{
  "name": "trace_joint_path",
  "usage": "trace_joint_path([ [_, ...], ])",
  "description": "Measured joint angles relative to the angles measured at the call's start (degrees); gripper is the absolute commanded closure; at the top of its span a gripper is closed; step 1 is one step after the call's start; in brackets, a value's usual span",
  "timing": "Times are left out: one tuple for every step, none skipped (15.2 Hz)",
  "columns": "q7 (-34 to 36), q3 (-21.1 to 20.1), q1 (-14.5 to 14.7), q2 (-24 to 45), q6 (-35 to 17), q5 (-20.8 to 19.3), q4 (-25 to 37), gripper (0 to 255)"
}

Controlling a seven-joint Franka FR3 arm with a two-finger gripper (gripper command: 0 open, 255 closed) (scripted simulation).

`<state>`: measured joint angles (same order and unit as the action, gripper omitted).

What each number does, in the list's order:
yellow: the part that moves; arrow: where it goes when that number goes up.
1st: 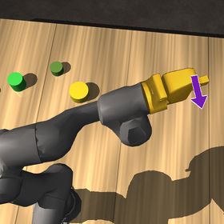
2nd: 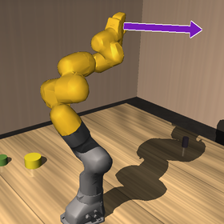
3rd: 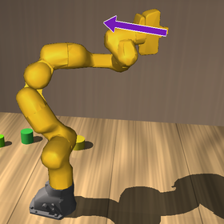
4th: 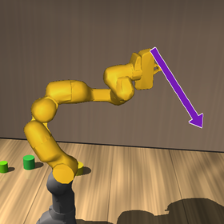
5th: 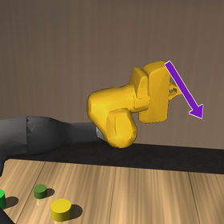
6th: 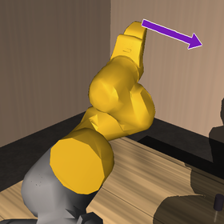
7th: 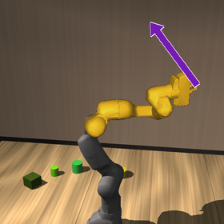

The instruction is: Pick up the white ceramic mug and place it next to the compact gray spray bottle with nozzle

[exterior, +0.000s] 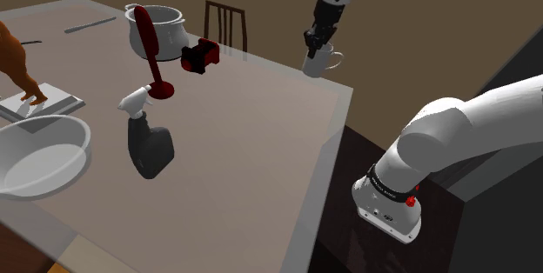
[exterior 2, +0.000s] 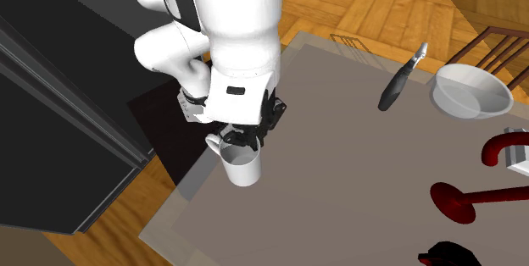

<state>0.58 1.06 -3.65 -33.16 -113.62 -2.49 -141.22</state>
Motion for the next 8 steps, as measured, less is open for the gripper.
trace_joint_path([
  [0.0,-0.1,0.0,-0.2,0.8,0.0,0.6,255],
  [-0.1,0.0,0.0,-0.2,1.5,0.0,1.3,255],
  [0.0,-0.1,0.0,-0.3,2.5,0.1,2.2,255],
  [-0.1,0.0,0.0,-0.1,3.2,0.1,3.1,255],
  [-0.1,-0.1,0.1,-0.1,4.0,0.1,3.8,255],
  [0.0,-0.2,0.1,-0.3,4.8,0.2,4.5,255],
  [-0.1,-0.2,0.1,-0.5,5.6,0.2,5.2,255],
  [-0.1,-0.1,0.1,-0.6,6.4,0.2,5.8,255],
])
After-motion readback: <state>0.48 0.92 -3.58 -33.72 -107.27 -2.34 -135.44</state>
